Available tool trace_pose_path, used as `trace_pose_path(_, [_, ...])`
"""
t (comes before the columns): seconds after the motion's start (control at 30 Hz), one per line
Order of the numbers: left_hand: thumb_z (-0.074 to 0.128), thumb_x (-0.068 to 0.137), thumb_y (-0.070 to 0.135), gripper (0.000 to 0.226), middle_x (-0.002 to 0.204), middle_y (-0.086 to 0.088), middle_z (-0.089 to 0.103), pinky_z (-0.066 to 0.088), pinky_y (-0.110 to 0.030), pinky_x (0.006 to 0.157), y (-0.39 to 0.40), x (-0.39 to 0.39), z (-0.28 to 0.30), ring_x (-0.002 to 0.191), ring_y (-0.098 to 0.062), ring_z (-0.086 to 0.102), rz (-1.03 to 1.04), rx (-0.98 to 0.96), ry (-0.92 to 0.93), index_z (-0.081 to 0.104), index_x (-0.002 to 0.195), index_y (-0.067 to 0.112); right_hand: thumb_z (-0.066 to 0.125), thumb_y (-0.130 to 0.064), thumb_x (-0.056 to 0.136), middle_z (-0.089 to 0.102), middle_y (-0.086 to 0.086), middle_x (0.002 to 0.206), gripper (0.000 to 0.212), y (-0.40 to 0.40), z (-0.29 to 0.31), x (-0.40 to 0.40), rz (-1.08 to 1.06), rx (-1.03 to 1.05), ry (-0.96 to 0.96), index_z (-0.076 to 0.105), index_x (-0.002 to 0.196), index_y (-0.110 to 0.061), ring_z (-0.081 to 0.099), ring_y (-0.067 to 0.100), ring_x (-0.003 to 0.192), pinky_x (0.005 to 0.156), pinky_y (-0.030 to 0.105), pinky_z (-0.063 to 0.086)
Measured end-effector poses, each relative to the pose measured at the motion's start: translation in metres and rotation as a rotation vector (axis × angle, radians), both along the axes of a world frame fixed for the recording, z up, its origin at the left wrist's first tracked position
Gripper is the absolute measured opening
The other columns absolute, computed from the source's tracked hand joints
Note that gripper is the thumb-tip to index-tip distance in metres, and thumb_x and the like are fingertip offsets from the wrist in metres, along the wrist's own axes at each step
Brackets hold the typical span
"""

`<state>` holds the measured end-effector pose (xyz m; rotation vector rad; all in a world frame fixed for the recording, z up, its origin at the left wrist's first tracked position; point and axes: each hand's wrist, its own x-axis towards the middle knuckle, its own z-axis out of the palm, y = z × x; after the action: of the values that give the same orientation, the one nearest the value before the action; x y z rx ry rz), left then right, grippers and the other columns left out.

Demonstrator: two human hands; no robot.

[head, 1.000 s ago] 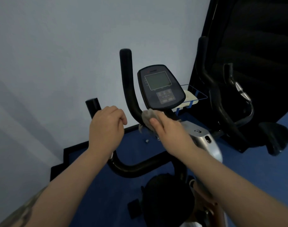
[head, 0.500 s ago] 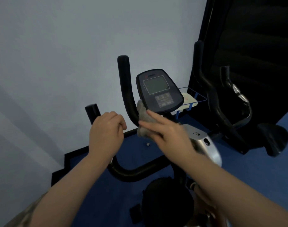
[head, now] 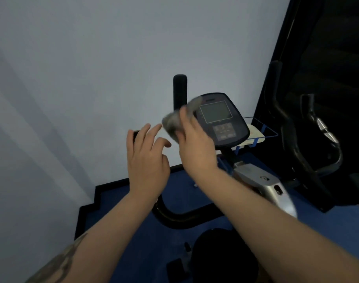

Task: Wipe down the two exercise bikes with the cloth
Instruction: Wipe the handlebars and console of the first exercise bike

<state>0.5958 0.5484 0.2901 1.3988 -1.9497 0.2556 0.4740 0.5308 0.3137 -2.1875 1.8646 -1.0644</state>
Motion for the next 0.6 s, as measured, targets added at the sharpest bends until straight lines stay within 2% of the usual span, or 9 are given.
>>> trace_pose_path(0.07, [0.055, 0.070, -0.017, 0.033, 0.136, -0.013, 0.056, 0.008, -0.048, 0.120, -0.001, 0.000, 0.000, 0.135, -0.034, 0.042, 0.018, 0.014, 0.037, 0.066, 0.091, 0.006, 0.051, -0.016, 0.099, 0.035, 0.005, 0.154, 0.052, 0.015, -0.010, -0.014, 0.060, -0.030, 0.167, 0.037, 0.147, -0.030, 0.058, 0.027, 0.109, 0.088, 0.038, 0.051])
trace_pose_path(0.13, [0.055, 0.070, -0.016, 0.031, 0.136, -0.014, 0.055, 0.008, -0.048, 0.121, -0.001, -0.001, 0.001, 0.136, -0.035, 0.040, 0.013, 0.019, 0.047, 0.066, 0.090, 0.006, 0.049, -0.015, 0.098, 0.058, 0.005, 0.131, 0.039, 0.006, 0.005, -0.030, 0.083, -0.037, 0.065, 0.054, 0.133, -0.031, 0.063, 0.028, 0.099, 0.081, 0.040, 0.053])
trace_pose_path(0.2, [0.055, 0.071, -0.016, 0.030, 0.136, -0.015, 0.054, 0.008, -0.046, 0.121, -0.001, -0.001, 0.001, 0.136, -0.035, 0.039, 0.003, 0.028, 0.048, 0.066, 0.088, 0.006, 0.047, -0.016, 0.099, 0.066, 0.007, 0.115, 0.040, -0.012, 0.022, -0.028, 0.006, -0.095, -0.122, 0.051, 0.137, -0.027, 0.064, 0.027, 0.095, 0.079, 0.041, 0.052])
trace_pose_path(0.27, [0.056, 0.070, -0.017, 0.030, 0.134, -0.016, 0.056, 0.008, -0.044, 0.121, 0.000, -0.001, 0.001, 0.135, -0.035, 0.041, 0.004, 0.030, 0.050, 0.066, 0.087, 0.006, 0.045, -0.018, 0.101, 0.057, 0.007, 0.134, 0.049, -0.014, 0.027, -0.011, 0.005, -0.107, -0.227, 0.036, 0.148, -0.023, 0.061, 0.028, 0.106, 0.085, 0.044, 0.050])
trace_pose_path(0.33, [0.056, 0.069, -0.017, 0.030, 0.132, -0.015, 0.058, 0.009, -0.043, 0.121, 0.001, -0.001, 0.001, 0.134, -0.036, 0.042, -0.002, 0.028, 0.052, 0.067, 0.085, 0.007, 0.047, -0.017, 0.101, 0.048, 0.001, 0.146, 0.052, -0.005, 0.010, -0.002, 0.047, -0.080, -0.246, 0.032, 0.150, -0.022, 0.057, 0.022, 0.114, 0.092, 0.038, 0.048])
trace_pose_path(0.4, [0.057, 0.069, -0.017, 0.030, 0.132, -0.014, 0.058, 0.008, -0.042, 0.121, -0.001, -0.001, 0.001, 0.134, -0.035, 0.042, -0.009, 0.026, 0.052, 0.066, 0.085, 0.008, 0.051, -0.016, 0.099, 0.065, 0.000, 0.121, 0.041, 0.004, -0.003, -0.014, 0.059, -0.074, -0.346, 0.051, 0.138, -0.025, 0.063, 0.014, 0.097, 0.087, 0.031, 0.051])
trace_pose_path(0.47, [0.057, 0.070, -0.016, 0.030, 0.132, -0.014, 0.058, 0.006, -0.042, 0.121, -0.003, -0.001, 0.001, 0.134, -0.034, 0.042, -0.004, 0.030, 0.056, 0.066, 0.085, 0.008, 0.053, -0.018, 0.095, 0.068, 0.000, 0.083, 0.027, -0.008, 0.003, -0.028, 0.054, -0.052, -0.520, 0.065, 0.115, -0.032, 0.064, 0.014, 0.073, 0.075, 0.040, 0.056])
trace_pose_path(0.5, [0.057, 0.070, -0.016, 0.030, 0.132, -0.014, 0.057, 0.006, -0.042, 0.121, -0.003, -0.001, 0.001, 0.134, -0.034, 0.042, -0.003, 0.034, 0.055, 0.066, 0.085, 0.009, 0.054, -0.022, 0.091, 0.067, 0.000, 0.081, 0.026, -0.018, 0.012, -0.033, 0.040, -0.047, -0.650, 0.064, 0.111, -0.034, 0.064, 0.017, 0.072, 0.074, 0.044, 0.057])
trace_pose_path(0.6, [0.057, 0.070, -0.015, 0.030, 0.132, -0.014, 0.058, 0.007, -0.044, 0.121, -0.002, -0.001, 0.000, 0.134, -0.034, 0.042, -0.005, 0.032, 0.053, 0.066, 0.085, 0.008, 0.057, -0.035, 0.082, 0.062, -0.001, 0.123, 0.061, -0.048, 0.044, -0.020, 0.135, 0.022, -0.917, 0.042, 0.141, -0.040, 0.061, 0.022, 0.101, 0.084, 0.041, 0.051])
